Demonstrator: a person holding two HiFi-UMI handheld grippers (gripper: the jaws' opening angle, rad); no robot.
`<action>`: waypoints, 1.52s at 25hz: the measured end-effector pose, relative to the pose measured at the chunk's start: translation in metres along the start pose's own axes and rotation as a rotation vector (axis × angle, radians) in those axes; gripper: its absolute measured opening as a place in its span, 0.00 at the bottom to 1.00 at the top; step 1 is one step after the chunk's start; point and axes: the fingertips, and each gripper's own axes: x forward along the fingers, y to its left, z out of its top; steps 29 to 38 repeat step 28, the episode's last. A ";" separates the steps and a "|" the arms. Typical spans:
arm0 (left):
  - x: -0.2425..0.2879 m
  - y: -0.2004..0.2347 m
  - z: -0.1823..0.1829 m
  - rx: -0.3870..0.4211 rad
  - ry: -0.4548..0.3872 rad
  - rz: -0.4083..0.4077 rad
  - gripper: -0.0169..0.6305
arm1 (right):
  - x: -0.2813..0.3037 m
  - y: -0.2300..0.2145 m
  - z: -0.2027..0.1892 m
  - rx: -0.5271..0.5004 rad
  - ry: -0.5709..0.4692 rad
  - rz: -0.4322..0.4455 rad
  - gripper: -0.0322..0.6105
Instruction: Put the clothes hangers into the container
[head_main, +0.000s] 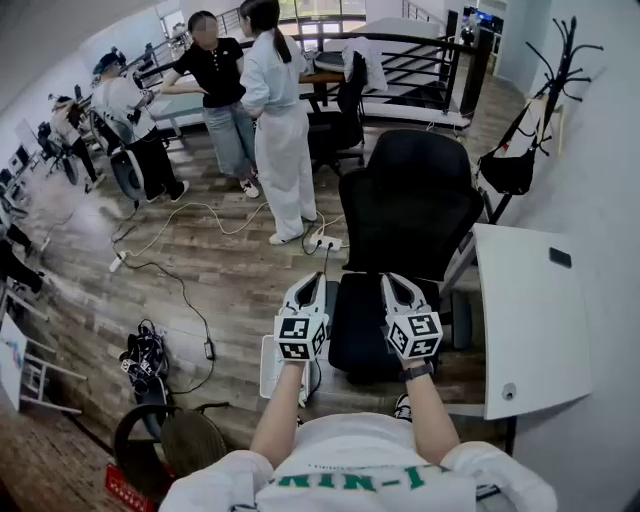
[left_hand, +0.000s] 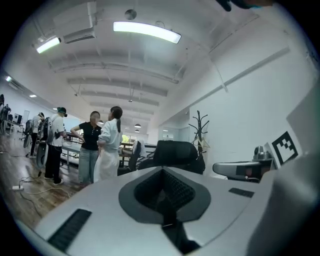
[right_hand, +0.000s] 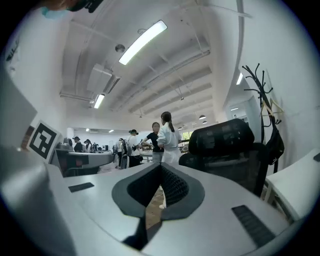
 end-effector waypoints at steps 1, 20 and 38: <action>0.001 -0.006 0.006 0.005 -0.011 -0.006 0.05 | -0.005 -0.003 0.004 -0.024 0.001 -0.020 0.07; 0.001 -0.052 0.024 -0.009 -0.063 -0.043 0.05 | -0.038 -0.023 0.025 -0.068 -0.032 -0.083 0.07; 0.003 -0.052 0.017 -0.025 -0.060 -0.030 0.05 | -0.039 -0.026 0.023 -0.057 -0.028 -0.072 0.07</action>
